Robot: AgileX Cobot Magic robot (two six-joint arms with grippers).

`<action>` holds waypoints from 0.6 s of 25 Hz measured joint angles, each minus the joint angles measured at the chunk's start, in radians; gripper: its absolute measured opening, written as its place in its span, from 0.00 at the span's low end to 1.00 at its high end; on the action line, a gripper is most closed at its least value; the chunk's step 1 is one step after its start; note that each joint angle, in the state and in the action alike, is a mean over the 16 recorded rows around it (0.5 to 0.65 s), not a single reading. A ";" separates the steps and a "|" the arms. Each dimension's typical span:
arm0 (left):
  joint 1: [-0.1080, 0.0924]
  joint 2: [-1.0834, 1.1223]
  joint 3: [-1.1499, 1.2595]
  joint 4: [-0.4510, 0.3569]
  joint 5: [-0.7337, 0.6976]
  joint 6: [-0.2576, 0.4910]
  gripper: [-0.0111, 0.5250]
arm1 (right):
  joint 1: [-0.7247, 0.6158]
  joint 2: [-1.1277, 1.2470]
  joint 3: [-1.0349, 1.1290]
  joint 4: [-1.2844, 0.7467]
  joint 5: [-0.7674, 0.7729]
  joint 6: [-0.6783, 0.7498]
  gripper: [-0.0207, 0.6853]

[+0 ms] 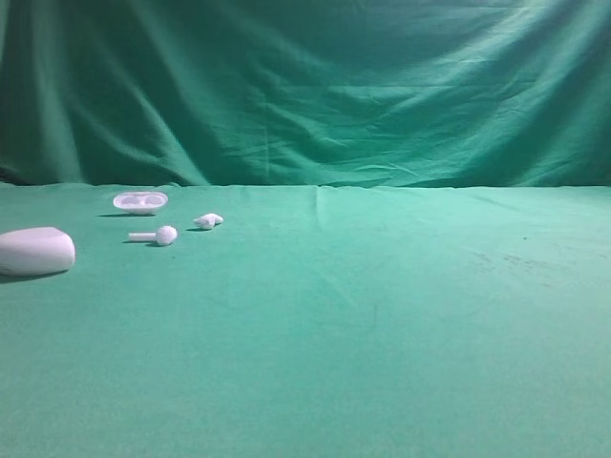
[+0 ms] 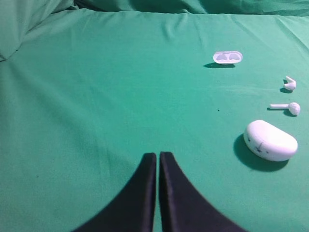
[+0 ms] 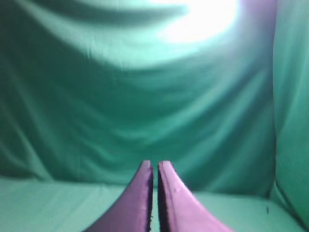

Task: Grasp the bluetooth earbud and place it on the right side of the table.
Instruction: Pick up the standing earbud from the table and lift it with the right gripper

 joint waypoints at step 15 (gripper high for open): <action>0.000 0.000 0.000 0.000 0.000 0.000 0.02 | 0.006 0.499 -0.446 0.042 0.561 0.121 0.03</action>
